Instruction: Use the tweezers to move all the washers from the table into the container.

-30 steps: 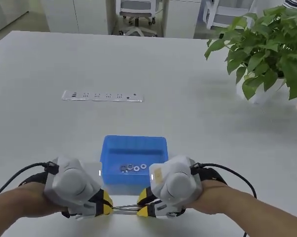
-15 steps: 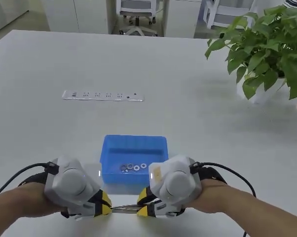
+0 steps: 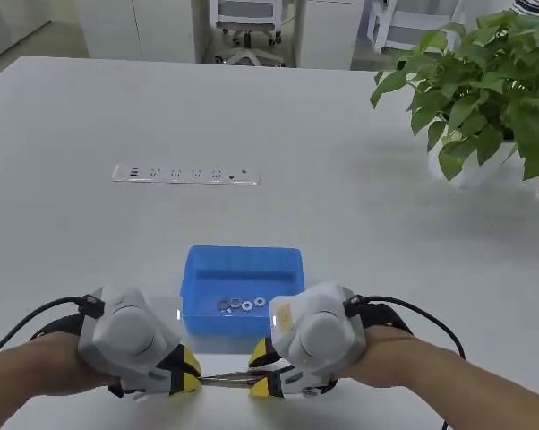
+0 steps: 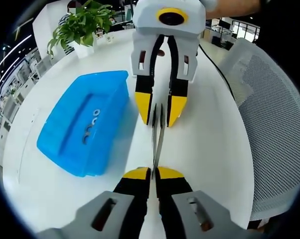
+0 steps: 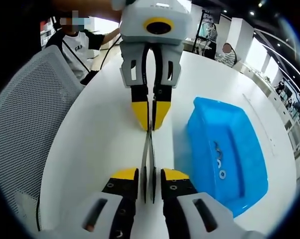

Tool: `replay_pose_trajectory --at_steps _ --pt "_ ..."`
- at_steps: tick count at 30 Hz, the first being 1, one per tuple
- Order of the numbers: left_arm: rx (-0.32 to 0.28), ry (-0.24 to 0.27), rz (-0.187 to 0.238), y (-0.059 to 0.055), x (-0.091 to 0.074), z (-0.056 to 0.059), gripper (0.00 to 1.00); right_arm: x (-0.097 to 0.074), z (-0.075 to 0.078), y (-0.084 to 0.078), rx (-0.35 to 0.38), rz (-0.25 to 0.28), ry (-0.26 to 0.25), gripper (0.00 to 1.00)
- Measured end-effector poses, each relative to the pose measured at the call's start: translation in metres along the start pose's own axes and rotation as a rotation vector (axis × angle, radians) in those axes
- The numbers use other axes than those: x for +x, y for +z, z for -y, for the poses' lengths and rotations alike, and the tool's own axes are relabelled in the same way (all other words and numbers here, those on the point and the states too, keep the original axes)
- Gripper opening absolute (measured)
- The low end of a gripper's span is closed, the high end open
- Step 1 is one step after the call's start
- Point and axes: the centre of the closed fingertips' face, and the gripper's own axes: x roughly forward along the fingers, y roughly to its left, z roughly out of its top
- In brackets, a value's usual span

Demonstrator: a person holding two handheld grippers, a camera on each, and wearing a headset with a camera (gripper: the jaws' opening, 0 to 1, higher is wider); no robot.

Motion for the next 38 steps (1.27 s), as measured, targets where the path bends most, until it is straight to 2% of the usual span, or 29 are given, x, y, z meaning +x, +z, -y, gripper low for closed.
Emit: replay_pose_trajectory --at_steps 7,10,18,20,23,27,32,38 --pt "-0.033 0.019 0.034 0.005 -0.011 -0.002 0.15 -0.016 0.005 0.006 0.037 0.032 -0.044 0.26" --pt "-0.086 0.032 0.085 0.012 -0.019 -0.003 0.18 -0.025 0.006 0.007 0.047 0.043 -0.065 0.27" --pt "-0.136 0.096 0.153 0.019 -0.044 -0.007 0.26 -0.058 0.018 0.011 0.132 0.096 -0.164 0.32" --pt "-0.167 0.118 0.181 0.023 -0.051 -0.007 0.29 -0.065 0.021 0.009 0.177 0.107 -0.187 0.37" --pt "-0.21 0.159 0.243 0.028 -0.063 -0.011 0.35 -0.077 0.025 0.008 0.197 0.127 -0.225 0.4" --pt "-0.237 0.19 0.275 0.03 -0.074 -0.011 0.46 -0.091 0.029 0.003 0.275 0.15 -0.281 0.45" --pt "-0.306 0.25 0.357 0.035 -0.086 -0.014 0.58 -0.105 0.03 -0.001 0.338 0.185 -0.344 0.54" --pt "-0.347 0.285 0.391 0.036 -0.092 -0.008 0.67 -0.117 0.026 -0.007 0.386 0.206 -0.395 0.65"
